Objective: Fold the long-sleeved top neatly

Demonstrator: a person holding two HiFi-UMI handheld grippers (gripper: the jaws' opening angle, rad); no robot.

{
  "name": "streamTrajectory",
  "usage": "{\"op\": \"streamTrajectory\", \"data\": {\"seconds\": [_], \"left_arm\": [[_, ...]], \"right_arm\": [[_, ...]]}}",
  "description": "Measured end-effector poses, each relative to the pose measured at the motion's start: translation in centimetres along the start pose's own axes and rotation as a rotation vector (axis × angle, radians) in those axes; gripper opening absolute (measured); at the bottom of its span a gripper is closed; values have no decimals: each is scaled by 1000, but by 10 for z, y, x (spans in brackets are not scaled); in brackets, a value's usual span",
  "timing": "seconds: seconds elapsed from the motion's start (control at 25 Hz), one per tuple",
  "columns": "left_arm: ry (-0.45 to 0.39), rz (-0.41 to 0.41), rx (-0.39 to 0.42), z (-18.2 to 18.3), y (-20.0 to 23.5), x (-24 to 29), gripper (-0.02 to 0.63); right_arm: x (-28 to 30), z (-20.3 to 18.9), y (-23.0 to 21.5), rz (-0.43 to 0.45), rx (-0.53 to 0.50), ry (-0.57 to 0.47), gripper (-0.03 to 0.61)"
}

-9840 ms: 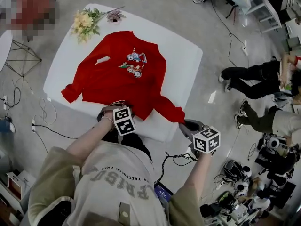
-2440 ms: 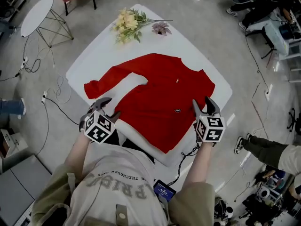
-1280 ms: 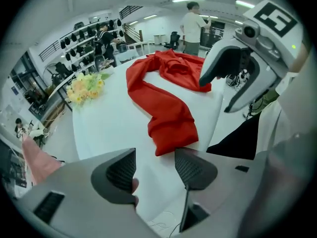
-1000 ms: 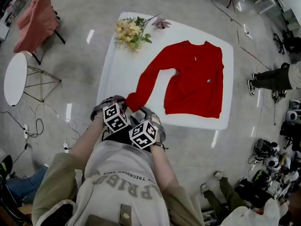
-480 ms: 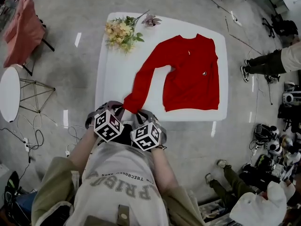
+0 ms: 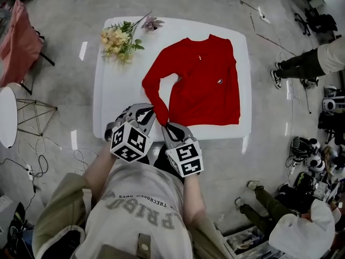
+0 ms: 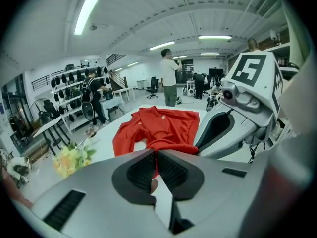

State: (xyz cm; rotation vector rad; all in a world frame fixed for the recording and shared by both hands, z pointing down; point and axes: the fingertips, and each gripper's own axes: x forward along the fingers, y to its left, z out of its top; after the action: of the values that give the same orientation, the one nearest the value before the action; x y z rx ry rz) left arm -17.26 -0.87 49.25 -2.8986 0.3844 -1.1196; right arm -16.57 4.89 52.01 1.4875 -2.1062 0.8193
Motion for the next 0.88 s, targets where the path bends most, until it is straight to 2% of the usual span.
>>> {"op": "streamTrajectory", "data": {"seconds": [0.12, 0.24, 0.4, 0.52, 0.6, 0.68, 0.8, 0.84, 0.88], "left_arm": [[-45, 6, 43, 49, -14, 30, 20], [-64, -12, 95, 98, -37, 70, 20], [-74, -4, 109, 154, -69, 121, 20], [-59, 0, 84, 177, -91, 156, 20], [-7, -25, 55, 175, -107, 188, 20], [76, -53, 19, 158, -122, 220, 20], [195, -39, -7, 125, -134, 254, 21], [225, -24, -9, 115, -134, 261, 21], [248, -15, -13, 106, -133, 267, 23]], "right_arm": [[-28, 7, -43, 17, 57, -51, 23], [-55, 5, -89, 15, 66, -71, 23], [-93, -2, -163, -34, 7, -53, 23], [-115, -16, -214, -62, -58, 0, 23], [-117, -37, -241, -47, -89, 75, 25], [-112, -66, -262, -24, -135, 171, 25], [-104, -93, -287, 3, -191, 261, 41], [-102, -96, -295, 12, -193, 276, 53], [-101, -97, -300, 27, -188, 291, 123]]}}
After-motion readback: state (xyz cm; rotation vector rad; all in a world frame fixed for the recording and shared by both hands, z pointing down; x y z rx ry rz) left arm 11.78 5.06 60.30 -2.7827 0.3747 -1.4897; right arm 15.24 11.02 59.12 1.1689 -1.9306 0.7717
